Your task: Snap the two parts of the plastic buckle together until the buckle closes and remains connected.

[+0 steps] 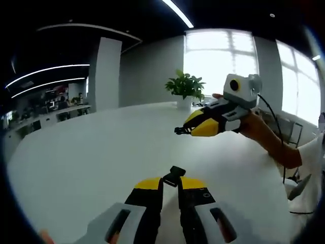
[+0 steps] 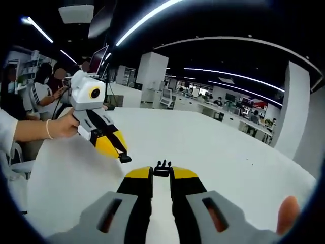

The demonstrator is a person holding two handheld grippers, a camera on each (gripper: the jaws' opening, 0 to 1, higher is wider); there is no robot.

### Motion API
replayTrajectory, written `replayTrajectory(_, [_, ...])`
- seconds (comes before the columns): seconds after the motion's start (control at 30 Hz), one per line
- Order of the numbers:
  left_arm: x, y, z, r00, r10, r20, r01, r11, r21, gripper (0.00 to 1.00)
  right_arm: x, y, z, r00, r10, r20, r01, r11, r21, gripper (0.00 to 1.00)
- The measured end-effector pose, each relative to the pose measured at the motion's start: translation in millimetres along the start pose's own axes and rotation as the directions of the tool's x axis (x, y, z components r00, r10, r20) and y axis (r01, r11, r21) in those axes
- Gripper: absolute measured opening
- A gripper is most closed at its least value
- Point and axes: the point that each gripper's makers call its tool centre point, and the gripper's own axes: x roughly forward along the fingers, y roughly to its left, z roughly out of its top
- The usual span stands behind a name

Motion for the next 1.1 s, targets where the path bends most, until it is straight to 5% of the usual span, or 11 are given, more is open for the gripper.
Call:
replayTrajectory(0.37, [-0.4, -8.3, -3.4, 1.0, -0.018, -0.013, 0.018, 1.0, 0.023, 0.11, 10.4, 16.6, -15.4, 0.995, 0.099, -0.018, -0.099, 0.994, 0.037, 0.13])
replayTrajectory(0.6, [-5.1, -15.2, -8.7, 0.999, -0.031, -0.02, 0.032, 0.998, 0.052, 0.11, 17.0, 39.6, -25.3, 0.976, 0.214, -0.041, -0.212, 0.976, 0.056, 0.13])
replayTrajectory(0.87, [-2.9, -12.0, -19.9, 0.997, -0.029, -0.069, 0.032, 0.999, 0.042, 0.11, 16.1, 50.8, -43.4, 0.965, 0.233, -0.121, -0.229, 0.972, 0.047, 0.13])
replayTrajectory(1.1, [-2.2, -9.6, -22.0, 0.996, -0.035, -0.079, 0.038, 0.999, 0.037, 0.11, 16.9, 55.9, -42.6, 0.959, 0.259, -0.114, -0.257, 0.966, 0.035, 0.13])
